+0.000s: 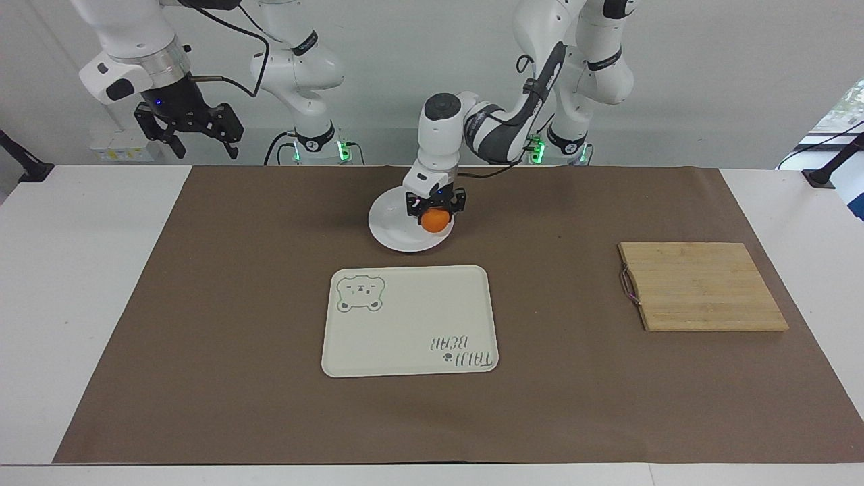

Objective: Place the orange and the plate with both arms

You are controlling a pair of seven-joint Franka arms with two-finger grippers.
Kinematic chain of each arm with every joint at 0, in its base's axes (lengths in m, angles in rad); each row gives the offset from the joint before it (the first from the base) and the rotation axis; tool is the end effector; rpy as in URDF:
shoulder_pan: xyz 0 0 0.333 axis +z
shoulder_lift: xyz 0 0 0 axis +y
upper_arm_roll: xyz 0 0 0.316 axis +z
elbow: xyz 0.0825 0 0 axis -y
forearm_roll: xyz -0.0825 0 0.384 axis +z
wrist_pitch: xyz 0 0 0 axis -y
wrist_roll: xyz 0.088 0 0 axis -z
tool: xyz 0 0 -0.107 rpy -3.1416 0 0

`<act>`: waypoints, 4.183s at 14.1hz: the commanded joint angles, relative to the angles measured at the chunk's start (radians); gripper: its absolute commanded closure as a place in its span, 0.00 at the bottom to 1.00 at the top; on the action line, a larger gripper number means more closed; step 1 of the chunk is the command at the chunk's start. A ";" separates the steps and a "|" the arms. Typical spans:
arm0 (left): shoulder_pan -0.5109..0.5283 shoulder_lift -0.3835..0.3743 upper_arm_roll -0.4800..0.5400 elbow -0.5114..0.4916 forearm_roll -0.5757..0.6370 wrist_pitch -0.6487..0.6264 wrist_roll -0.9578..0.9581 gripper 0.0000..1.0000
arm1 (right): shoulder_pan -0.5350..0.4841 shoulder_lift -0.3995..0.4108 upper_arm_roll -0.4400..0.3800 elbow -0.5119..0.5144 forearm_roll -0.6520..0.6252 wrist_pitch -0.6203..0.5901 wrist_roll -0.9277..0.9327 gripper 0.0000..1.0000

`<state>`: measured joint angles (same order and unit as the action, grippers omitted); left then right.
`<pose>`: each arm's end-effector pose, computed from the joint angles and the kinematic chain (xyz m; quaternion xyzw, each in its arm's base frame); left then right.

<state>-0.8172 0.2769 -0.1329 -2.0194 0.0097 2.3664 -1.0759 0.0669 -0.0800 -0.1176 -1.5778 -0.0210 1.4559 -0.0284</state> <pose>0.3530 -0.4890 0.3222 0.9973 0.0626 0.0069 0.0385 0.5166 -0.0315 0.6540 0.9997 -0.0118 -0.0214 0.0049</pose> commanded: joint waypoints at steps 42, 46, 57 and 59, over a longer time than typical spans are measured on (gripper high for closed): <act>0.825 -0.258 0.102 0.418 -0.001 -0.748 1.110 0.00 | 0.088 0.043 0.015 -0.982 1.174 0.589 -0.737 0.00; 0.777 -0.323 0.144 0.403 -0.002 -0.857 1.096 0.00 | 0.140 0.060 0.015 -1.016 1.274 0.618 -0.754 0.00; 0.790 -0.315 0.142 0.404 -0.002 -0.852 1.073 0.00 | 0.166 0.081 0.013 -1.051 1.345 0.624 -0.786 0.18; 0.790 -0.315 0.142 0.404 -0.002 -0.854 1.073 0.00 | 0.166 0.081 0.013 -1.051 1.345 0.633 -0.783 0.71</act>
<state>-0.0213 -0.0319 0.0014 -1.6095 0.0100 1.5212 0.0059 0.2291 -0.0018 -0.1025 -2.6203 1.2831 2.0646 -0.7629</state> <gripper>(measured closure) 0.000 0.176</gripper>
